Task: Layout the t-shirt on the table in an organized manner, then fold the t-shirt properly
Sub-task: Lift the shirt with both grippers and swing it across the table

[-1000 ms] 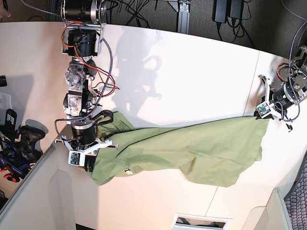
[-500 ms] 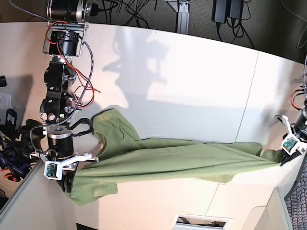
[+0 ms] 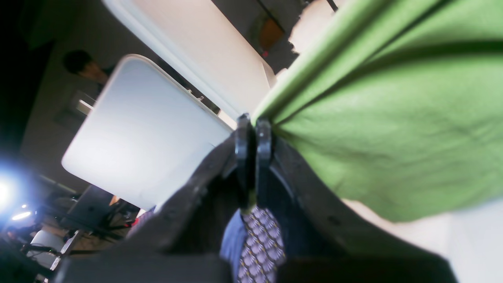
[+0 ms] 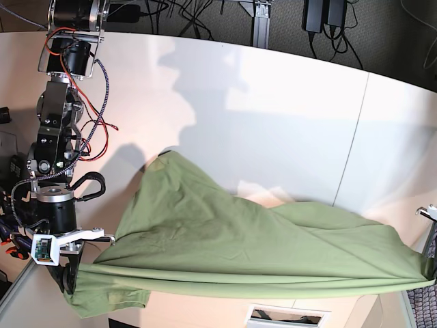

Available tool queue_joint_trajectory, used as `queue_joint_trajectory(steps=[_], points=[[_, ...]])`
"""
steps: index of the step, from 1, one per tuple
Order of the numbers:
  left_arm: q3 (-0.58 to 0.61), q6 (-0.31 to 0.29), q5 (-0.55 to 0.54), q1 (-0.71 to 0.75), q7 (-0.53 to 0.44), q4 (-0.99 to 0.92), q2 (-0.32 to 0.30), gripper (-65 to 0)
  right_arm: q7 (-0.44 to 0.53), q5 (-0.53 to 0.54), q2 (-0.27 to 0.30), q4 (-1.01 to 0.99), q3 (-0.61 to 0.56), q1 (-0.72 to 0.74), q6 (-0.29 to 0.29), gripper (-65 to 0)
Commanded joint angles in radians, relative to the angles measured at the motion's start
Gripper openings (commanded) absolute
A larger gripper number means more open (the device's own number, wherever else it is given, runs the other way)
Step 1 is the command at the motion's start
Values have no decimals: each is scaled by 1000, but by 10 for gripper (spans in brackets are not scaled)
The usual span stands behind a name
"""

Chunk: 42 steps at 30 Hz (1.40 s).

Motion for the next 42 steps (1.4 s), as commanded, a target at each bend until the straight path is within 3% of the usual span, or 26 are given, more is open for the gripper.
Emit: queue_joint_trajectory(steps=[1,4,9,13,20,23,28,33,37,38,42], points=[[-31,25,3,-15,2,34,-23,-650,7,6,22,27,19,29,-18,-650],[-67,30,2,-13,34,103,-23,-650,-18,59,34,58,37,29,-18,-650],[-145,129,3,17,88,248,-23,-650,-24,121,50,97,93,29,-16,-650],[-187,126,3,50,117,329,-23,-650,-30,142,64,103,117,30,-16,-650],[-183,-64,-33,50,106,264,-23,-650,-132,142,64,64,111,30,5,-650],[-183,-148,-79,26,14,122,-20,-650,-132,142,59,-32,94,50,61,-650],[-126,-349,-106,-80,-98,-165,-3,-650,-131,128,29,-287,25,138,123,-650],[131,-343,-45,-240,-171,-449,19,-650,-81,41,-27,-546,-37,235,123,-650],[265,-255,-27,-370,-204,-665,74,-650,-25,-23,-72,-682,-41,280,122,-650],[283,-255,-27,-399,-204,-706,84,-615,-13,-26,-77,-700,-41,283,122,-617],[300,-256,-27,-443,-203,-759,96,-477,-2,-27,-88,-712,-41,276,122,-359]])
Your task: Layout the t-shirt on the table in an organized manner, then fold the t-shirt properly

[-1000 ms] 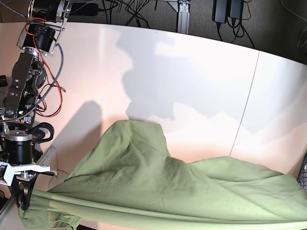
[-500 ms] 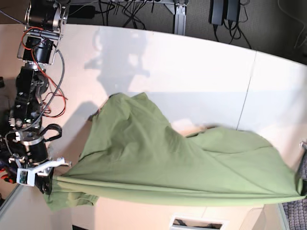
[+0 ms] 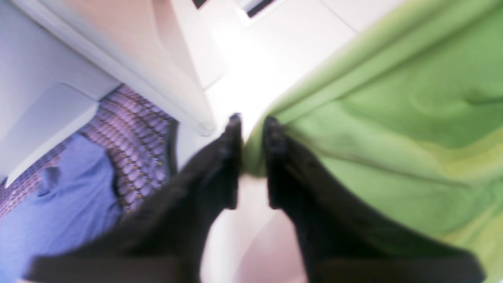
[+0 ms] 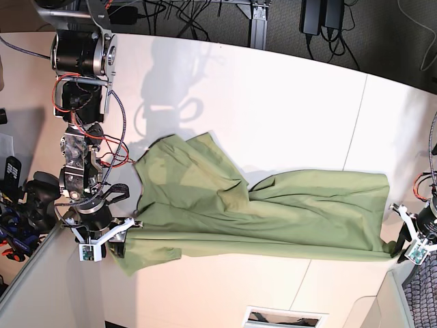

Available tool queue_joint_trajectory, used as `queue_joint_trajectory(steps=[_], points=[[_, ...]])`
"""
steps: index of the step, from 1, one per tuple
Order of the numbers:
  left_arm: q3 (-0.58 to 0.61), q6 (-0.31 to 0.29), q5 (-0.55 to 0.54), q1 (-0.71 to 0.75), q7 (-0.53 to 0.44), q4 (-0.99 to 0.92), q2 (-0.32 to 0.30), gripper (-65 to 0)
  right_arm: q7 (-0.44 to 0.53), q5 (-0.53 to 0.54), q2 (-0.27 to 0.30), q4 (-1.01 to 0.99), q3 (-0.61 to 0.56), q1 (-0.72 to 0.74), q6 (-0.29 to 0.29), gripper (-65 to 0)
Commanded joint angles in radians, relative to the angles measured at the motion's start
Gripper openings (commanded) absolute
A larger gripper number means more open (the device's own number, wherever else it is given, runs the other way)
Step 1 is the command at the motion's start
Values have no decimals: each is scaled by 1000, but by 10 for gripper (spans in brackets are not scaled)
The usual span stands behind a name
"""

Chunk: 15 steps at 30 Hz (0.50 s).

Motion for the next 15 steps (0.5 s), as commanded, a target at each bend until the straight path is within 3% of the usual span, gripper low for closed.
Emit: queue_joint_trajectory(steps=[1,3,5,8,13,15], points=[[-8,18,-11,-32,-15,13,-20,-454,31,8,13,15,6,38,-12,-321],[-8,18,-46,-32,29,35,-30,-403,32,12,14,20,6,39,-13,-294],[-8,-19,-98,-32,90,81,-42,-368,31,12,15,35,15,38,-13,-294],[-8,-61,-159,-4,179,193,-70,-364,19,29,15,89,51,19,-11,-294],[-8,-55,-164,113,273,474,-132,-364,-164,113,14,298,77,-72,-10,-294],[-8,-21,-162,166,304,571,-142,-364,-244,133,15,402,76,-126,-10,-294]])
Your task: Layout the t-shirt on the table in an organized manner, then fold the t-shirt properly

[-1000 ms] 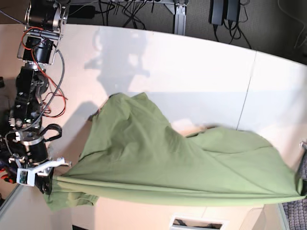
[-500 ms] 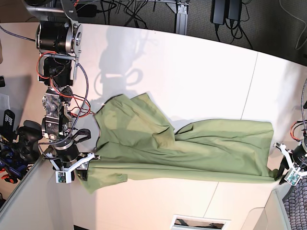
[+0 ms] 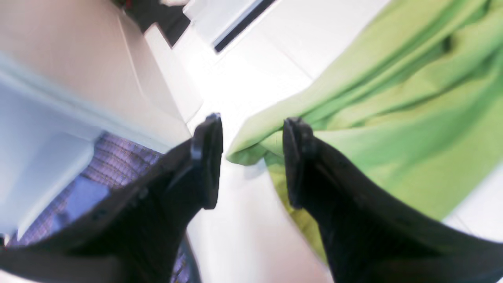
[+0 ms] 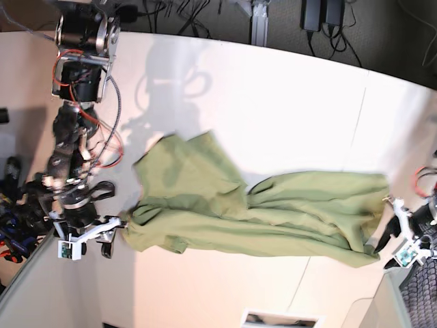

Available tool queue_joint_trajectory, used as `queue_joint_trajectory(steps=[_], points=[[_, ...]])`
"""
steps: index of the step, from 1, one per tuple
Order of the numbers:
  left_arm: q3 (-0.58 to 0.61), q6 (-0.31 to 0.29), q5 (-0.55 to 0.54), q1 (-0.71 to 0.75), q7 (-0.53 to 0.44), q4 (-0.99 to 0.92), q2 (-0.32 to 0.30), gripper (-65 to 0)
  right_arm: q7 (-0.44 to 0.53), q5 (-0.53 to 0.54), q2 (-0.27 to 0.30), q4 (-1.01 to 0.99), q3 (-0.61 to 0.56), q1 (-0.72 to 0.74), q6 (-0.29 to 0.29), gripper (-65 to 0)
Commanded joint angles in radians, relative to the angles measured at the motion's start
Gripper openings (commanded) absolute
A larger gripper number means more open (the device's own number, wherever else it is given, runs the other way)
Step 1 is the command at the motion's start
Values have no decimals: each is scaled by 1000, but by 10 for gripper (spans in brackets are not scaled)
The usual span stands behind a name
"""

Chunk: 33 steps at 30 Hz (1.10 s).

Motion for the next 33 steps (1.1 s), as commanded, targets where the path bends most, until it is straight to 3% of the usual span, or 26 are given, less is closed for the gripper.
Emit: queue_joint_trajectory(steps=[1,5,13,17,21,27,33], points=[[-10,29,8,-2,-8,50,-20,-364,-6,17,7,65,2,5,4,-294],[-10,47,88,90,0,127,-17,-363,-135,61,7,220,2,-101,4,-294],[4,43,208,180,-109,103,-6,-360,-140,107,3,285,2,-232,4,-294],[60,43,222,139,-122,-6,37,-355,-134,110,3,285,2,-249,4,-294],[161,44,258,49,-174,-171,85,-272,-135,109,4,285,2,-250,4,-294],[290,45,259,-71,-187,-360,111,-269,-135,109,3,285,2,-250,4,-294],[299,43,269,-93,-204,-402,110,-269,-135,109,4,285,2,-250,4,-294]])
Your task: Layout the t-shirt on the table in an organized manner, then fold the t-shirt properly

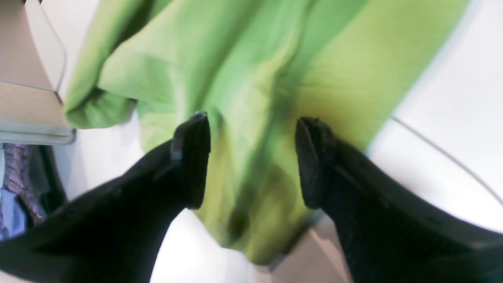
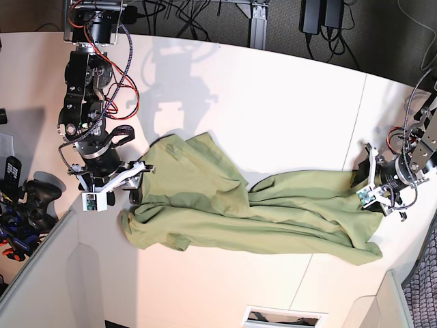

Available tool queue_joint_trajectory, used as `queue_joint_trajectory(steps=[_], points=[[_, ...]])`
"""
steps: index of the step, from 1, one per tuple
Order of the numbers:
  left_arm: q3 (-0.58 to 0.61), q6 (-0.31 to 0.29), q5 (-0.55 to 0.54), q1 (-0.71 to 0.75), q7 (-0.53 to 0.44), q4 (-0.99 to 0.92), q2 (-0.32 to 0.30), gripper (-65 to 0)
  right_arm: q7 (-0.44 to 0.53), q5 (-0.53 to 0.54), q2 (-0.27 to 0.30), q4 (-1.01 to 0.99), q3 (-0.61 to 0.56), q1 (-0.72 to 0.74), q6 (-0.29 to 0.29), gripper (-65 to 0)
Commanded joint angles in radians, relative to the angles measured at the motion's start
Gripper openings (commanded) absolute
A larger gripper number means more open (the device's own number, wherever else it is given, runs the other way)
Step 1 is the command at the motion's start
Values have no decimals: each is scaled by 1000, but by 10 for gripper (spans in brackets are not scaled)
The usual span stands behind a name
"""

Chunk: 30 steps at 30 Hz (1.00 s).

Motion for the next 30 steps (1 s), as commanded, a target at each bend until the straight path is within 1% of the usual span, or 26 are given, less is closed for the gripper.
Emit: queue_joint_trajectory(steps=[1,10,11,13,15,16,17,21,23,25,30], points=[[-10,11,3,-23,-17,8,-14,-269,27,7,11,19,5,24,1,-294],[-10,10,2,-26,-22,8,-14,-276,26,7,11,19,5,24,1,-294],[-10,10,2,-26,-26,8,-14,-292,26,7,11,19,5,24,0,-294],[-10,9,2,-24,-47,8,-14,-364,26,7,11,19,5,24,1,-294],[-10,-26,2,-23,-83,2,-14,-460,26,7,11,19,5,24,1,-294],[-10,-36,1,-24,-99,-8,-14,-490,26,7,11,19,5,24,1,-294],[-10,-40,1,-24,-110,-20,-14,-506,26,7,11,19,5,24,1,-294],[-10,-93,2,-24,-114,-89,-14,-507,26,7,11,19,5,24,1,-294],[-10,-95,1,-24,-116,-125,-14,-507,27,7,11,19,5,24,1,-294],[-10,-94,2,-24,-143,-146,-14,-506,27,8,11,19,5,24,1,-294],[-10,-94,2,-26,-158,-147,-19,-499,26,8,11,19,5,24,0,-294]])
